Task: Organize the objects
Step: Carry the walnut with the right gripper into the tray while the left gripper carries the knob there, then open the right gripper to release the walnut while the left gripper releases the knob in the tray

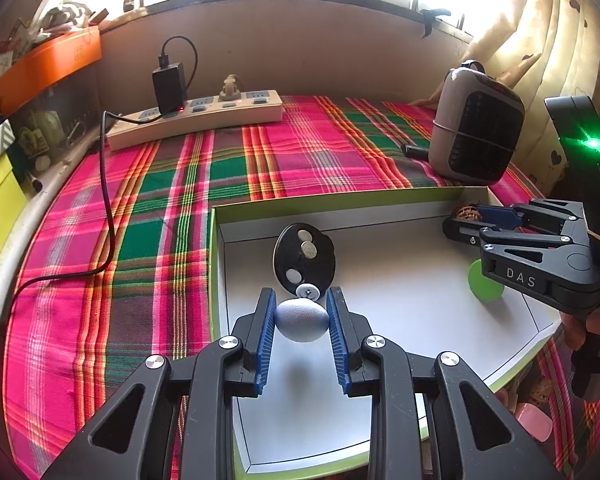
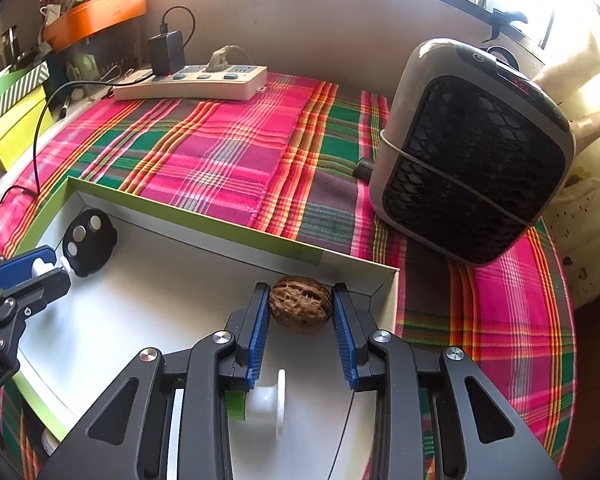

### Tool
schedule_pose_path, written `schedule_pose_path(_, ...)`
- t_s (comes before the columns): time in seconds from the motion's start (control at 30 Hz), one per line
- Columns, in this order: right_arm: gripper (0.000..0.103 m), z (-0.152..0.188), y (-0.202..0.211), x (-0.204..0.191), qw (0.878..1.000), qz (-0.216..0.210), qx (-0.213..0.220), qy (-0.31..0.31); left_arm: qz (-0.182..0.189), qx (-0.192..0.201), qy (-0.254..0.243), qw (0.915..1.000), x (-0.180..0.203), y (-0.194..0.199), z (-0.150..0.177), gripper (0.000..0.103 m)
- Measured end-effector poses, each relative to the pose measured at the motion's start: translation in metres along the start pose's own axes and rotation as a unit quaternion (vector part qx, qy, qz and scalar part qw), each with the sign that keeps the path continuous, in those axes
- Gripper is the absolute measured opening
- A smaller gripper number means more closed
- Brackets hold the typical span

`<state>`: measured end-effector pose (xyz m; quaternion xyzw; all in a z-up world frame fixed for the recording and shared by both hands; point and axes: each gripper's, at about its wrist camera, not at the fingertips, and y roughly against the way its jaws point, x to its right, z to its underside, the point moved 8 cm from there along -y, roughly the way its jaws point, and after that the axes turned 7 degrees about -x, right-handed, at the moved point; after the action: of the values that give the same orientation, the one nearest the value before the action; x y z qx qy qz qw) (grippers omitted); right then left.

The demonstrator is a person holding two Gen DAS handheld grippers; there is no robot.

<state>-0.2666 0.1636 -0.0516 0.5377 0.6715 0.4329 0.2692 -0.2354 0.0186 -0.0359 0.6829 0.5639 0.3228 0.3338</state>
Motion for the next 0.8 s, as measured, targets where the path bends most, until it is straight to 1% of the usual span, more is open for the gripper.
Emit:
schedule_pose_path(0.57,0.033,0.0004,-0.0025,-0.0010,1.000,0.002,-0.003,0.004,0.000,-0.009,-0.007,0.9999,0.0045,-0.0047,0.0021,0.025)
schedule_pose_path(0.6,0.034,0.0003,-0.0026,-0.0009,1.000,0.002,-0.003,0.003,0.000,-0.009,-0.007,0.9999,0.0047,-0.0048,0.0019,0.025)
schedule_pose_path(0.67,0.040,-0.0003,-0.0021,-0.0015,1.000,0.001,-0.001,0.003,0.000,-0.009,-0.007,0.9999,0.0045,-0.0049,0.0018,0.026)
schedule_pose_path(0.73,0.043,-0.0005,-0.0008,-0.0023,1.000,0.001,0.001,0.003,0.001,-0.009,-0.007,0.9999,0.0051,-0.0044,0.0021,0.028)
schedule_pose_path(0.8,0.044,-0.0008,-0.0005,-0.0020,1.000,0.002,0.001,0.001,0.002,-0.010,-0.006,0.9999,0.0053,-0.0041,0.0023,0.028)
